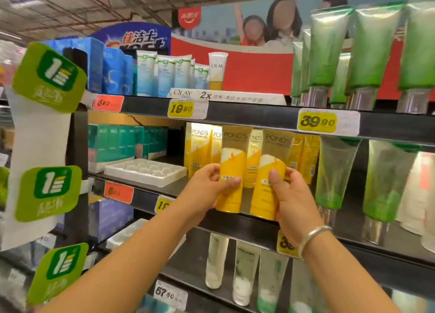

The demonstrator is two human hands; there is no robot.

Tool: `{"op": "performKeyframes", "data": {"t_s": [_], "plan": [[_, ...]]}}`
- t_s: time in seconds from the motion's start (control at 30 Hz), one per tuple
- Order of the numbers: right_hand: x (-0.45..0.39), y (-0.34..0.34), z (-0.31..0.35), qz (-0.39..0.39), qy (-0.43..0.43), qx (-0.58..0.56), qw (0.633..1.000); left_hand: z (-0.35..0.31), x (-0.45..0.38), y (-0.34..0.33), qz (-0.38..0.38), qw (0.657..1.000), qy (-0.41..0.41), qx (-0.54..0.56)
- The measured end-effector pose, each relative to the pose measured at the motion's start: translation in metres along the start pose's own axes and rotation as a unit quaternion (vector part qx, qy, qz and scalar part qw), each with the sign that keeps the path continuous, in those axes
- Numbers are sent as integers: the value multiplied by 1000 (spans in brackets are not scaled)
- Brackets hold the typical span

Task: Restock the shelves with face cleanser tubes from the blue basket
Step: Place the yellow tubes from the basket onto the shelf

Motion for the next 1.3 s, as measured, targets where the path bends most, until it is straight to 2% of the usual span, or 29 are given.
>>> {"op": "performKeyframes", "data": {"t_s": [0.1, 0.37, 0.57, 0.83, 1.0, 1.3], "plan": [[-17, 3, -1, -39, 7, 52, 998, 2, -14, -4, 1, 1000, -6, 5], [-26, 9, -14, -71, 20, 151, 986, 25, -40, -14, 15, 1000, -15, -3], [-33, -1, -9, -93, 41, 196, 975, 18, -55, -12, -1, 992, -50, -114], [-26, 1, -4, -105, 52, 281, 953, 4, -49, -8, -48, 946, -137, -290], [-16, 5, -6, -122, 37, 383, 915, 10, -43, -6, -81, 934, -143, -317], [-32, 7, -14, -136, -21, 414, 900, 14, -54, -12, -99, 917, -118, -369]]}}
Point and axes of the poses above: each hand's wrist, its own x-axis away from the middle knuckle, its own y-axis out of the back of the hand, z = x × y, the point moved 6 cm from there along -x, towards the middle knuckle, and after that the axes turned 1 degree about -y, right-handed, at the moved point
